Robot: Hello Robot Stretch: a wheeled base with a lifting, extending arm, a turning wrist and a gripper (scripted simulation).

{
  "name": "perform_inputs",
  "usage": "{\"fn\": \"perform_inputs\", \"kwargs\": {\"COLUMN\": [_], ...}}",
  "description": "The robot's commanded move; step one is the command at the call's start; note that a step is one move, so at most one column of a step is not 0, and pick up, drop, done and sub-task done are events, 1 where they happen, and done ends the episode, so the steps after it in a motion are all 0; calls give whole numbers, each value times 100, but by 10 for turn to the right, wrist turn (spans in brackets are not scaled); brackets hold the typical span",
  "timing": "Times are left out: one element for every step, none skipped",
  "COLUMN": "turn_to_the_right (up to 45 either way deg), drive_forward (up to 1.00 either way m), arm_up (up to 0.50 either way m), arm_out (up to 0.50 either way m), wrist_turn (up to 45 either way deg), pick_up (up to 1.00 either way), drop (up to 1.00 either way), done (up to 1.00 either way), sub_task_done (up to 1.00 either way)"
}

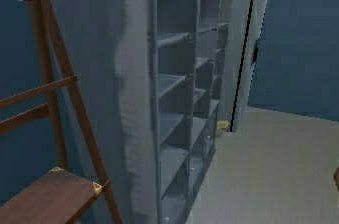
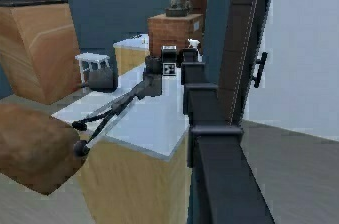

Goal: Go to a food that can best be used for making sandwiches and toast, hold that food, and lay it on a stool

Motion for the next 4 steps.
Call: {"fn": "perform_inputs", "kwargs": {"turn_to_the_right": [0,0,330,0], "drive_forward": [0,0,0,100], "arm_up": [0,0,0,0], "arm_out": [0,-36,0,0], "wrist_turn": [-150,0,0,0], "pick_up": [0,0,0,0], "drop": [0,0,0,0], "done": [0,0,0,0], "sub_task_done": [0,0,0,0]}}
